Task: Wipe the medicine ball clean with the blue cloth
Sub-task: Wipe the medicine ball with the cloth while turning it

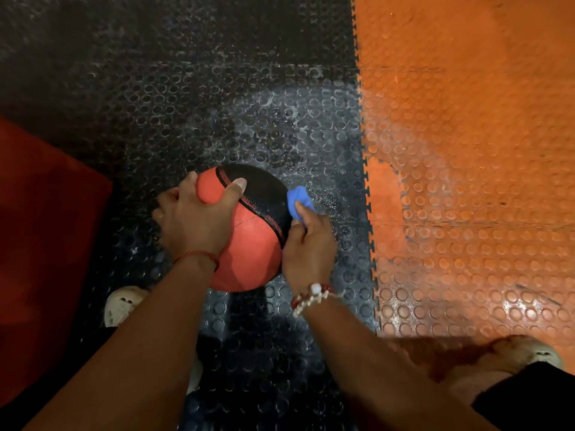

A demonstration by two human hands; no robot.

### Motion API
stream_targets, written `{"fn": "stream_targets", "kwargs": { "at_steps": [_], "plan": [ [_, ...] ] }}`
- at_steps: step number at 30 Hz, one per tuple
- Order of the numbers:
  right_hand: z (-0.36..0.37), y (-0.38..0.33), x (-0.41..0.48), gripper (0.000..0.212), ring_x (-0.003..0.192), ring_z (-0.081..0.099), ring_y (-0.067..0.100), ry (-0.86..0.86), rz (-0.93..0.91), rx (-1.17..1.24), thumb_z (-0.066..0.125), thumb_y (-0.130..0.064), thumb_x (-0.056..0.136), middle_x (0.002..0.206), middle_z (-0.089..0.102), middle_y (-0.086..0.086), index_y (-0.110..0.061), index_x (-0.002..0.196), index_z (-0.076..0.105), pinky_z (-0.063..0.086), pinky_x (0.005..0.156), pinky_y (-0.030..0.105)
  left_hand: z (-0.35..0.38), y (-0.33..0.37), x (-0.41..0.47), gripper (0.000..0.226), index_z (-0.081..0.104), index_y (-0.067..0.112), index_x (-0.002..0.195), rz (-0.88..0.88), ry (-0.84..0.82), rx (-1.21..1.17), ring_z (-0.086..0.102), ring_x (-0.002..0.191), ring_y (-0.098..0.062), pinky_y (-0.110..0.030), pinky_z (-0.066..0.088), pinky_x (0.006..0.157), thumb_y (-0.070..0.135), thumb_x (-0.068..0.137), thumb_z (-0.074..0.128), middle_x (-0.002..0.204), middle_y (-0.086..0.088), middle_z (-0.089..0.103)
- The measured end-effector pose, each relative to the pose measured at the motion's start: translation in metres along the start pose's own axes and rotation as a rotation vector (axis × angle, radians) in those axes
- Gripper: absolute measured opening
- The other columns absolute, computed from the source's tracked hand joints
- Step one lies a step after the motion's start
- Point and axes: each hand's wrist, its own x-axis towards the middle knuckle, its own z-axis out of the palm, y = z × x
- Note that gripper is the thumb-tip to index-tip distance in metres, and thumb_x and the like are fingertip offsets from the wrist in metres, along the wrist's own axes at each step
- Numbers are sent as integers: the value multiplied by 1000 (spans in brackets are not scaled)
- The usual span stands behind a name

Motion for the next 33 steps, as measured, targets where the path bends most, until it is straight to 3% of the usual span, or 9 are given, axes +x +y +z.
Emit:
{"fn": "stream_targets", "kwargs": {
  "at_steps": [3,7,11,15,19,25,27,31,33],
  "plan": [
    [-2,-15,-23,36,90,51,10,28,-213,3,44,-19,88,114,56,8,-17,119,63,34,75,11,1,1,0,90,37,36,143,-1,4,4,31,132,-33,-49,32,104,81,67,53,144,-9,36],
    [-4,-17,-7,39,85,59,19,-3,-372,-87,40,-21,85,115,58,12,-20,115,65,47,70,23,1,1,-1,89,38,35,143,-10,16,0,31,132,-33,-49,33,104,81,67,53,143,-9,37],
    [0,-1,29,34,87,61,28,-7,-128,-98,46,-10,88,110,60,14,-19,114,66,48,76,30,2,3,-2,90,38,36,143,-7,17,-2,31,132,-30,-50,34,102,82,67,53,143,-6,36],
    [2,9,32,30,99,61,26,-5,59,-16,47,-12,91,115,62,12,-15,115,65,39,80,21,4,6,-4,89,38,35,143,-12,26,14,31,133,-31,-55,33,101,81,68,54,143,-6,36],
    [-3,-7,-12,35,86,58,18,56,-163,5,43,-18,89,108,58,10,-14,115,65,35,73,14,3,6,-2,89,38,35,143,-29,25,5,31,133,-30,-54,33,101,81,68,53,144,-7,36],
    [-3,-24,-6,39,83,62,23,-3,-445,-52,39,-19,84,112,58,13,-15,110,68,48,66,23,2,7,-3,89,39,33,143,-32,26,4,31,133,-31,-53,33,102,81,69,52,144,-8,36],
    [-1,-23,13,37,79,62,26,-16,-369,-113,40,-18,86,112,58,13,-17,113,66,47,66,24,2,8,-2,89,39,33,143,-29,24,1,31,132,-31,-53,33,102,80,69,52,144,-8,36],
    [3,5,49,33,92,62,29,-68,10,-150,43,-10,92,111,62,14,-16,116,65,42,72,24,2,8,-3,87,39,34,143,-23,24,-3,31,132,-30,-53,32,101,80,70,52,143,-7,36],
    [0,16,38,30,97,61,25,-65,80,-95,44,-11,93,112,63,13,-12,117,64,40,78,22,2,7,-3,86,39,34,143,-25,28,-10,31,132,-30,-53,32,101,79,71,52,143,-7,36]
  ]
}}
